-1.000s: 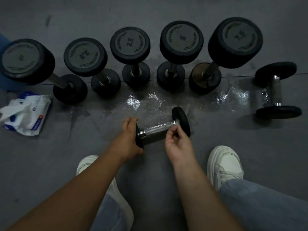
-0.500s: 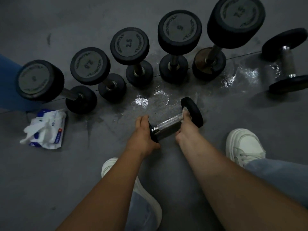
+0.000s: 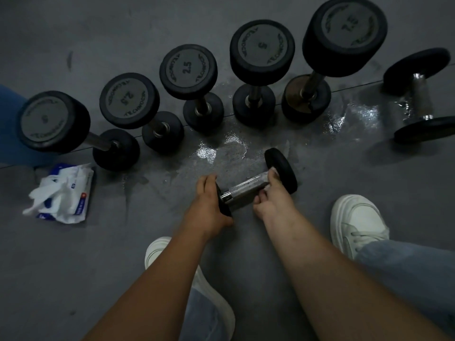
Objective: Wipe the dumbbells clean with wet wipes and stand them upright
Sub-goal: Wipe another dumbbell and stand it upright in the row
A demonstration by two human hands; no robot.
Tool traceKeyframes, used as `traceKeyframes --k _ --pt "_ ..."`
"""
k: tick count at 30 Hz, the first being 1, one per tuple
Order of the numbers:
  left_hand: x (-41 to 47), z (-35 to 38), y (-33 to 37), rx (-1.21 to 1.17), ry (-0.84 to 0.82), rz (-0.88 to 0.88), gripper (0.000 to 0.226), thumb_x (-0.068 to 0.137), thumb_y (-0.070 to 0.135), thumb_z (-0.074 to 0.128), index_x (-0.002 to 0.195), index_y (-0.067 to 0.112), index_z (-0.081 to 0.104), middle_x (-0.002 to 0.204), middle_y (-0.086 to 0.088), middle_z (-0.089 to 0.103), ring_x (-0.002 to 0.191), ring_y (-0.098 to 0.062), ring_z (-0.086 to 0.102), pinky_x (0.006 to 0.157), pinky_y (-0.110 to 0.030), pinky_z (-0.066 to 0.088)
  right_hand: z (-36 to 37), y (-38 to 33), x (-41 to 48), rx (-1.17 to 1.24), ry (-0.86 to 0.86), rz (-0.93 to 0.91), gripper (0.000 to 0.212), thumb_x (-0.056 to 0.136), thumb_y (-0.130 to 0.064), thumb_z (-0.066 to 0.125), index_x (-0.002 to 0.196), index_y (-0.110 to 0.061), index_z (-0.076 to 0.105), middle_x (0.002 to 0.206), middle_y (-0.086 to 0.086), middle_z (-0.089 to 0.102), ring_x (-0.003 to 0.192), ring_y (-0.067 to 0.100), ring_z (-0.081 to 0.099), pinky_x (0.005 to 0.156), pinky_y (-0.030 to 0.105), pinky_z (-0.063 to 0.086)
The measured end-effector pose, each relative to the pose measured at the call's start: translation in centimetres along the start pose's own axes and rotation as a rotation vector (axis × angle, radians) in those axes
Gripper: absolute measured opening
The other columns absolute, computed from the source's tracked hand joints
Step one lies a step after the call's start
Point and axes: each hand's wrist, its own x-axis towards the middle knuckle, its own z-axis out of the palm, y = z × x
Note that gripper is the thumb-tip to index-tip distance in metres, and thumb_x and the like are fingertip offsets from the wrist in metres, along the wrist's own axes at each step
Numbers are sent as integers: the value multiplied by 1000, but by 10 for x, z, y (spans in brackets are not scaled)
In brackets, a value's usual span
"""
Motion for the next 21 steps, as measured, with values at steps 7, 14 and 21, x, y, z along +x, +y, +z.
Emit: traceKeyframes --k 7,14,21 --pt "3 -2 0 -18 -6 12 122 56 14 91 153 21 18 156 3 13 128 -24 46 98 -36 47 9 -5 -4 55 -37 15 31 86 -39 68 113 -23 63 124 -2 63 97 12 62 66 23 45" --pt "4 1 -3 -10 4 23 122 54 15 91 153 21 19 155 1 15 127 -25 47 97 -34 47 14 -10 -4 72 -79 102 28 86 -41 68 102 -18 64 104 2 67 87 19 63 56 30 48" --pt "4 3 -5 -7 -3 13 123 53 18 91 153 22 18 155 4 12 128 -25 46 97 -37 48 5 -7 -10 25 -101 64 24 92 -44 59 90 -20 59 115 -3 60 116 15 55 80 25 46"
